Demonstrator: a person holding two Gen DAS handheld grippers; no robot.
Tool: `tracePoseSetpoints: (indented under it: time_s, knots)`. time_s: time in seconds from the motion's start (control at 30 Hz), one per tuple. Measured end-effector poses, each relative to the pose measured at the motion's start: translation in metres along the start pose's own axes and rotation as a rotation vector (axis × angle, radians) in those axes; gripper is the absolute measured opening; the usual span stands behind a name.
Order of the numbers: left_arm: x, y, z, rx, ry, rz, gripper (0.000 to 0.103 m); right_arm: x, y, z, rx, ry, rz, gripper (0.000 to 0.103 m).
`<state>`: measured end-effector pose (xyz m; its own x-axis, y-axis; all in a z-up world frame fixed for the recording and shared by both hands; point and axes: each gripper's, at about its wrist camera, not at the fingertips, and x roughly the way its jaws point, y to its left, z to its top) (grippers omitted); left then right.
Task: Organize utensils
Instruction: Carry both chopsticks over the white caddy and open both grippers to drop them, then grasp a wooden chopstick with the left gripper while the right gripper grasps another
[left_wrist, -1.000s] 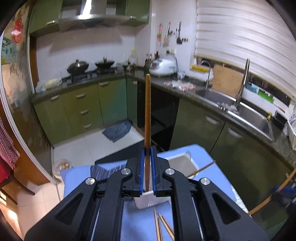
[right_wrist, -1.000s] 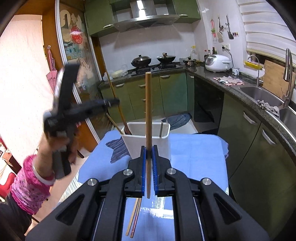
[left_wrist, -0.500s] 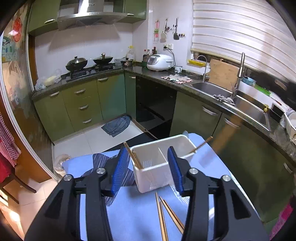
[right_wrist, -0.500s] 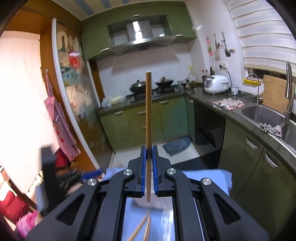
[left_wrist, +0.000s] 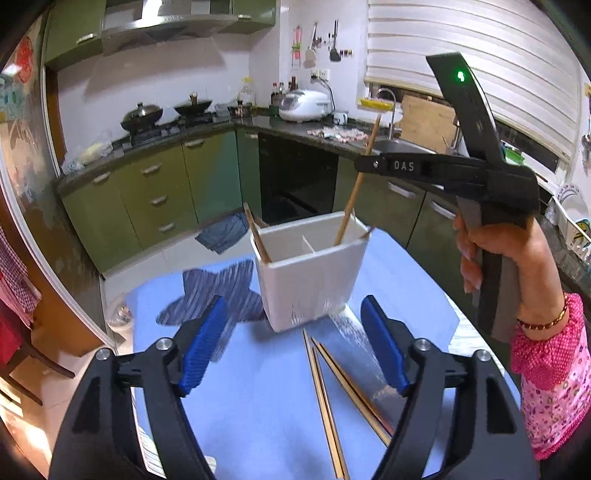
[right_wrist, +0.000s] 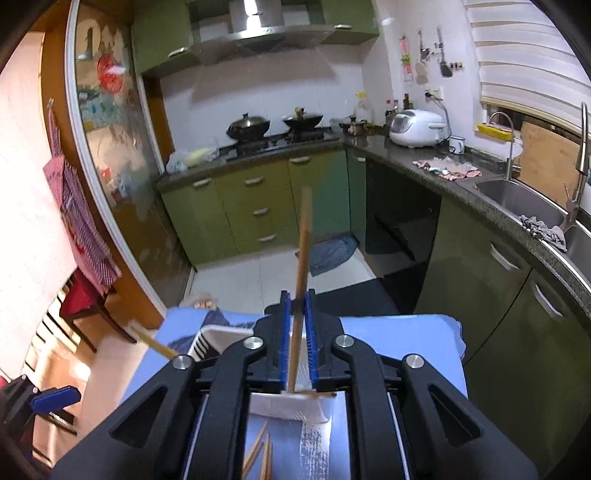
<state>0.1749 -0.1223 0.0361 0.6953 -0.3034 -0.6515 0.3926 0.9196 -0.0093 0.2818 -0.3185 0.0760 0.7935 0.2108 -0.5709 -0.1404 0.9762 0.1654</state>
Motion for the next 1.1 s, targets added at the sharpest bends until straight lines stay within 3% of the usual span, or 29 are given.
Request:
tracePoseSetpoints:
  time_s: [0.03, 0.2, 0.3, 0.43, 0.57, 0.67, 0.73, 0.83, 1.1]
  knots:
    - [0.003, 0.000, -0.003, -0.004, 0.016, -0.003, 0.075, -0.001, 0.000, -0.003, -0.005, -0.002, -0.002, 0.025]
    - [0.022, -0.005, -0.015, -0.015, 0.100, -0.030, 0.079, -0.036, 0.000, -0.016, -0.017, -0.054, 0.004, 0.026]
    - [0.041, -0.008, -0.026, -0.037, 0.178, -0.060, 0.079, -0.070, -0.004, -0.030, -0.008, -0.087, 0.024, 0.033]
    - [0.066, -0.012, -0.044, -0.064, 0.279, -0.094, 0.079, -0.110, -0.015, -0.069, -0.008, -0.096, 0.026, 0.035]
    - [0.095, -0.014, -0.060, -0.080, 0.353, -0.082, 0.078, -0.119, -0.034, -0.117, 0.013, -0.044, 0.011, 0.038]
    - [0.111, -0.015, -0.072, -0.085, 0.401, -0.071, 0.066, -0.108, -0.047, -0.150, 0.029, 0.026, 0.001, 0.038]
    - [0.126, -0.016, -0.081, -0.097, 0.452, -0.075, 0.049, -0.098, -0.055, -0.167, 0.045, 0.070, -0.001, 0.038]
    - [0.140, -0.012, -0.089, -0.122, 0.498, -0.080, 0.046, -0.086, -0.061, -0.181, 0.056, 0.110, 0.006, 0.038]
    - [0.157, -0.011, -0.090, -0.089, 0.522, -0.038, 0.030, -0.072, -0.056, -0.192, 0.057, 0.144, 0.033, 0.038]
